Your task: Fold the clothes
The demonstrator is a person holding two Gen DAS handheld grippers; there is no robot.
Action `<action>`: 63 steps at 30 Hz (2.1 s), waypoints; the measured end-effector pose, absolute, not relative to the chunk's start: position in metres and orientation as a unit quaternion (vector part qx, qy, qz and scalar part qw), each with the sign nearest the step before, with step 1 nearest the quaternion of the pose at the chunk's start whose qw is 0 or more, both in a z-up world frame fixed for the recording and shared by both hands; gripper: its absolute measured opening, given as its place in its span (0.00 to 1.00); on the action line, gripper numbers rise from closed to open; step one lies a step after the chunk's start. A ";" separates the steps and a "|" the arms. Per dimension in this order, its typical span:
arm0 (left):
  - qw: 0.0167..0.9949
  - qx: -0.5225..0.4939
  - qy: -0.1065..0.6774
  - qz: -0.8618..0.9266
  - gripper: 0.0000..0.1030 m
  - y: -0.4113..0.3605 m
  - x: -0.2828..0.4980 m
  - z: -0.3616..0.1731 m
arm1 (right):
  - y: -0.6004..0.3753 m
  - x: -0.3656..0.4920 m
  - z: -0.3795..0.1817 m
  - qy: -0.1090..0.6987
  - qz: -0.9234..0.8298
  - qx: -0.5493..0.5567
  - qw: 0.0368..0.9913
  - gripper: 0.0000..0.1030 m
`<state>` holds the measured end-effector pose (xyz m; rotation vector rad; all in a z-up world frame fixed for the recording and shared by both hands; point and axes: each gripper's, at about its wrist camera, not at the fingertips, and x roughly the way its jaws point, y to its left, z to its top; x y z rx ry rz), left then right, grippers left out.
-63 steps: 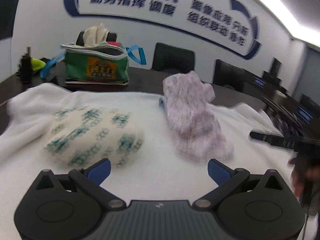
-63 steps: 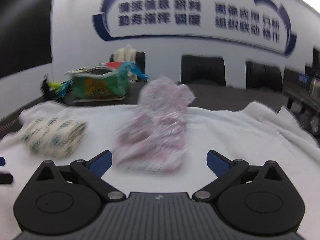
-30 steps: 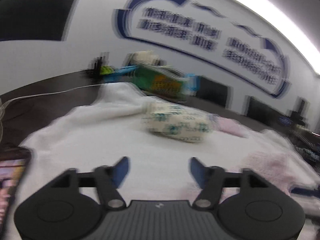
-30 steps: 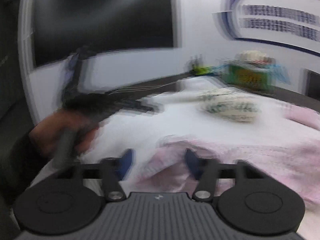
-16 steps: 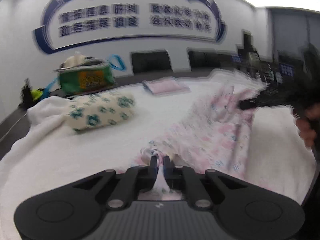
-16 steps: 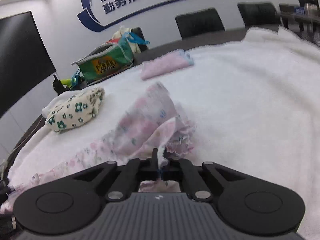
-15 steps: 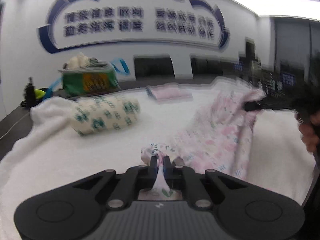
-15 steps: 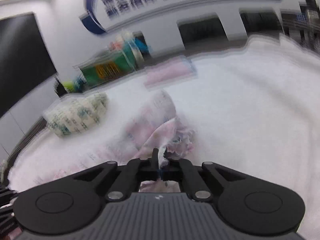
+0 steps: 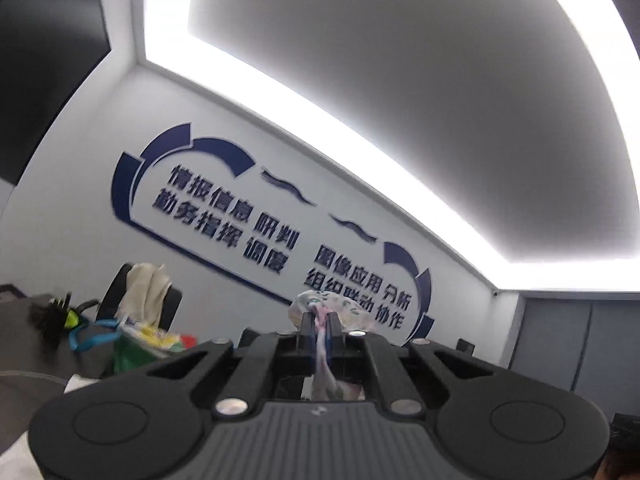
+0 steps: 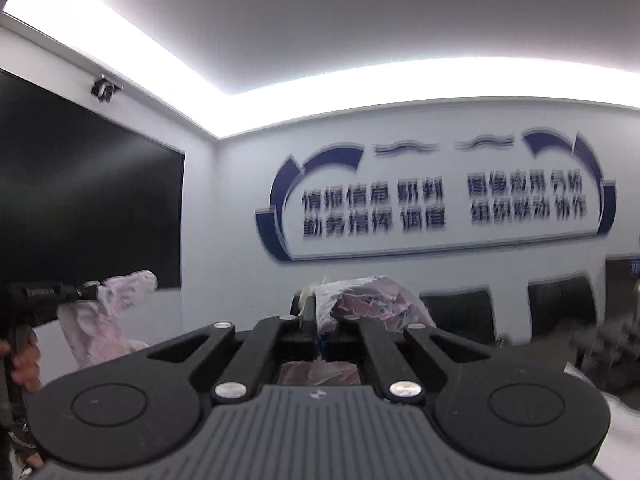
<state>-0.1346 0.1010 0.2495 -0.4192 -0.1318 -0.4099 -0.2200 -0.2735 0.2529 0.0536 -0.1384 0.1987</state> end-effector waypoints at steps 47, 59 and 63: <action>0.944 -0.118 -0.119 -0.283 0.03 0.036 -0.150 0.366 | -0.284 -0.256 0.384 -0.184 0.070 -0.080 0.977 0.01; 0.975 -0.073 0.033 -0.206 0.03 -0.067 0.054 0.332 | -0.328 0.007 0.341 0.020 -0.026 -0.033 0.999 0.01; 0.952 -0.099 -0.123 -0.261 0.03 -0.043 -0.021 0.396 | -0.312 -0.075 0.416 -0.108 -0.043 -0.069 0.991 0.01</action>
